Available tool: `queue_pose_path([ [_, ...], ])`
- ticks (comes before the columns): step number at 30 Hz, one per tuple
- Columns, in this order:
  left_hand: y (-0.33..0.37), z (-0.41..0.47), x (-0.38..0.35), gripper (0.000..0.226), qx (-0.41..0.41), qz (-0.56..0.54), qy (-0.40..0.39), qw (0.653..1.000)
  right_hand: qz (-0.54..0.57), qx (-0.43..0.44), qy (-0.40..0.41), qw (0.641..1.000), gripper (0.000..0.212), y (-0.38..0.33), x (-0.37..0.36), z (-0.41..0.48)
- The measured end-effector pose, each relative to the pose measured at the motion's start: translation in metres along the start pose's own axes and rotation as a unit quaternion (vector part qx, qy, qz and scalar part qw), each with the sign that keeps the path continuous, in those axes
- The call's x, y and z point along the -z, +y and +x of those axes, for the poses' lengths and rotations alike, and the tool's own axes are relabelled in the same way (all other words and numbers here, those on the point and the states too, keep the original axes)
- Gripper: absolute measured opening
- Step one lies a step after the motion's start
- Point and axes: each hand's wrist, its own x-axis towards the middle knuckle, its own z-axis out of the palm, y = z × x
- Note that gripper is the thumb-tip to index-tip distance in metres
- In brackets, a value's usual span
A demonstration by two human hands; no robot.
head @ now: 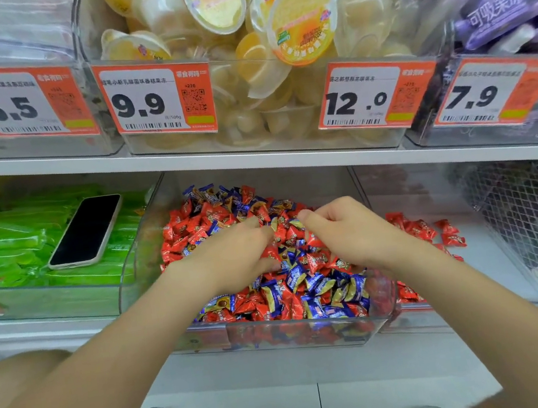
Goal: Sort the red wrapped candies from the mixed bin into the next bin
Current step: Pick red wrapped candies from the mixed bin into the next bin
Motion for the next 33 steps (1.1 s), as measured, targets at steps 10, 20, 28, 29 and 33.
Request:
queue_pose_path([
  [10,0.04,-0.02,0.025,0.036,0.086,-0.402,0.091,0.907,-0.073,0.091,0.205,0.972,0.034,0.012,0.037,-0.032],
  [20,0.141,0.004,0.052,0.02,-0.101,-0.199,0.05,0.973,-0.033,-0.133,0.068,0.988,0.024,0.097,0.105,-0.041],
  [28,0.183,0.08,0.033,0.034,-0.191,-0.061,0.029,0.979,-0.062,-0.091,0.141,0.984,0.041,0.118,0.121,-0.045],
  [29,0.181,0.082,0.032,0.043,-0.195,-0.05,0.02,0.979,-0.047,-0.081,0.156,0.983,0.041,0.117,0.121,-0.045],
  [33,0.156,0.064,0.032,0.034,-0.198,-0.09,0.113,0.97,-0.115,-0.031,0.106,0.987,0.038,0.109,0.114,-0.047],
])
